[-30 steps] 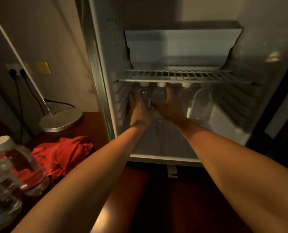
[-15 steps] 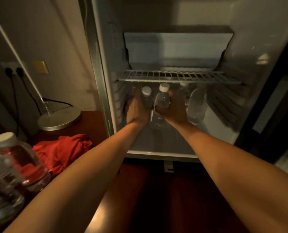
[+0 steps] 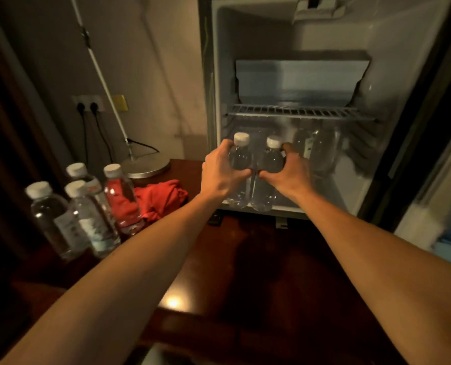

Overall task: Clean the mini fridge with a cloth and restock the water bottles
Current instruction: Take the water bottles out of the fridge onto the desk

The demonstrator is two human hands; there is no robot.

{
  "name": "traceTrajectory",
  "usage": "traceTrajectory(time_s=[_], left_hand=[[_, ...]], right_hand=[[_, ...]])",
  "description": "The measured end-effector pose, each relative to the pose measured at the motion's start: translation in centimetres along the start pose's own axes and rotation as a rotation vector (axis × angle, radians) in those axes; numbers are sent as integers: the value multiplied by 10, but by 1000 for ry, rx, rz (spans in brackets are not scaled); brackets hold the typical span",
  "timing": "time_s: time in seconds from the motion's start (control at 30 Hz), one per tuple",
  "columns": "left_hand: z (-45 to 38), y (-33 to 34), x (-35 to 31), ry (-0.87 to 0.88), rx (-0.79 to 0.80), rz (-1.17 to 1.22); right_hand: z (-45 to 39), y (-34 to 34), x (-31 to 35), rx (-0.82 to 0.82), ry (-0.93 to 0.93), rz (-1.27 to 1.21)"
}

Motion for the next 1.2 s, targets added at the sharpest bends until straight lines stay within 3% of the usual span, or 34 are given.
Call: traceTrajectory(time_s=[0.53,0.83,1.2], left_hand=[[150,-140,82,-61,-97,-174],[162,-170,129,-139,-157,-178],[155,-170,144,-95,-159,-188]], right_hand=[[113,85,114,154,-206,-100],[110,141,149,243,-209,-159],[96,170,160,315,-167,-225]])
Point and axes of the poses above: each hand's wrist, its own z-axis away from the middle knuckle, its own y-axis out of the palm, x = y × z, the point moved 3 cm from there along -z, towards the middle knuckle, and after that the axes turned 7 degrees about x, right-handed, at the moved point
